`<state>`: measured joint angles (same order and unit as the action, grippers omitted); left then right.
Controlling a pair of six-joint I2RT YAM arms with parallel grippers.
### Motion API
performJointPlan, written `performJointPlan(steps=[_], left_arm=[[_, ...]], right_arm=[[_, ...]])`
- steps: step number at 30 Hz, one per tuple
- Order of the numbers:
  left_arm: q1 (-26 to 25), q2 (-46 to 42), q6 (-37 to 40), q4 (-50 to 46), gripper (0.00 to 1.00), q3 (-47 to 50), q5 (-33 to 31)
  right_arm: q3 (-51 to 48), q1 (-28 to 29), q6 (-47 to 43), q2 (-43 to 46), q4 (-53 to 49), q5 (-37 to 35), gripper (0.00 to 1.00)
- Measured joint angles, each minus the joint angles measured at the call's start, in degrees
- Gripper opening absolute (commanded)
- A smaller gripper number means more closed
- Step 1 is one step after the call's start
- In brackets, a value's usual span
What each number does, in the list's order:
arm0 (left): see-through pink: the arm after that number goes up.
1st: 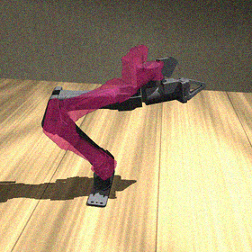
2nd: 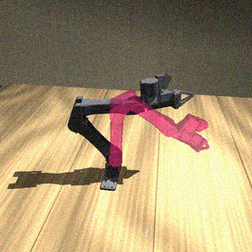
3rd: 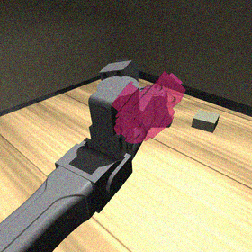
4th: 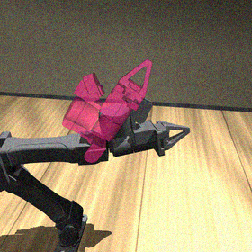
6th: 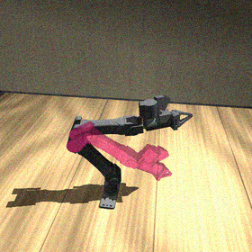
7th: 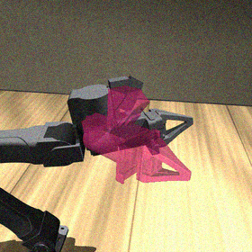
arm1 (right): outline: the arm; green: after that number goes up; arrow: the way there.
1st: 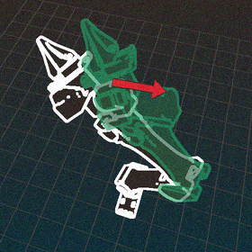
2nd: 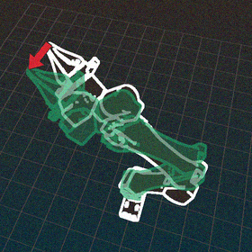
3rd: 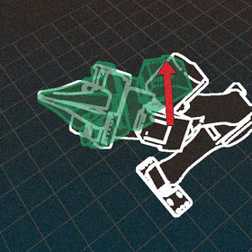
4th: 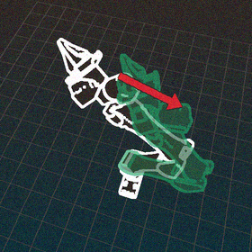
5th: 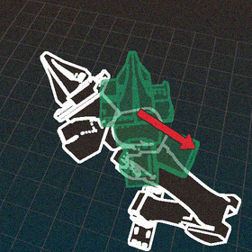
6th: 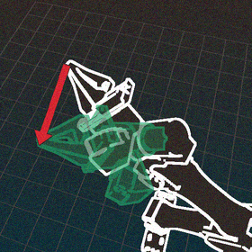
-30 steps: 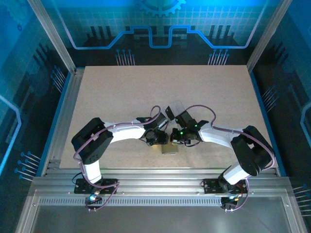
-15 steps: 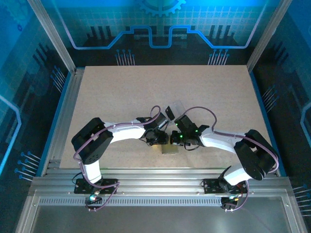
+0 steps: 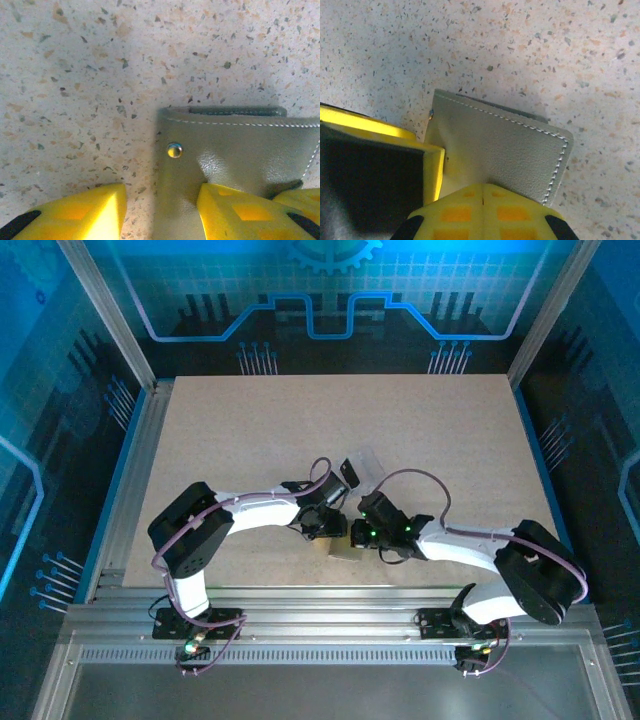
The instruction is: Put the credit cards into the card holder
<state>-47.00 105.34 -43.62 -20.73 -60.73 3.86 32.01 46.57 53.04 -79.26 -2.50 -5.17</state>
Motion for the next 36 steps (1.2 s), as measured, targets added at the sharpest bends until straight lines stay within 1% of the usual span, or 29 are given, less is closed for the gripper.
performJointPlan(steps=[5, 9, 16, 19, 22, 25, 27, 30, 32, 33, 36], left_arm=[[0.0, 0.2, 0.0, -0.2, 0.45, -0.3, 0.0], [0.0, 0.2, -0.5, -0.2, 0.45, -0.3, 0.0], [0.0, 0.2, -1.5, -0.2, 0.44, -0.2, 0.2], [0.0, 0.2, -1.5, -0.1, 0.45, -0.2, 0.2], [0.0, 0.0, -1.5, -0.1, 0.46, -0.2, 0.2], [0.1, -0.4, -1.5, 0.2, 0.49, 0.1, 0.4], [0.5, -1.2, -1.4, 1.2, 0.51, 1.0, 1.2], [2.2, -2.8, -0.9, 3.9, 0.54, 3.2, 3.9], [3.7, -3.8, -0.4, 5.7, 0.57, 4.7, 6.3], [4.5, -4.5, 0.0, 6.2, 0.6, 5.5, 7.3], [8.3, -8.0, 0.6, 5.5, 0.74, 7.5, 7.7]], right_arm=[[-2.0, 1.9, 1.3, 0.6, 3.1, -3.4, 0.0], [-2.0, 3.9, 2.6, -0.7, 4.3, -7.1, 0.0], [-2.3, 8.7, 6.8, -2.9, 6.4, -16.1, 0.0], [-2.8, 9.4, 7.9, -2.6, 7.1, -17.4, 0.0], [-2.7, 9.1, 8.0, -1.6, 6.3, -16.9, 0.01], [-2.6, 8.0, 7.1, -0.6, 4.7, -14.5, 0.19], [-2.0, 7.1, 5.9, -0.1, 2.6, -12.6, 0.29], [-0.3, 5.4, 3.7, 0.7, -1.5, -10.5, 0.38], [1.2, 4.0, 1.9, 0.9, -4.2, -8.6, 0.45], [1.9, 3.5, 1.0, 0.9, -5.2, -7.6, 0.49], [4.5, 2.3, -2.4, 0.9, -8.9, -3.7, 0.64]])
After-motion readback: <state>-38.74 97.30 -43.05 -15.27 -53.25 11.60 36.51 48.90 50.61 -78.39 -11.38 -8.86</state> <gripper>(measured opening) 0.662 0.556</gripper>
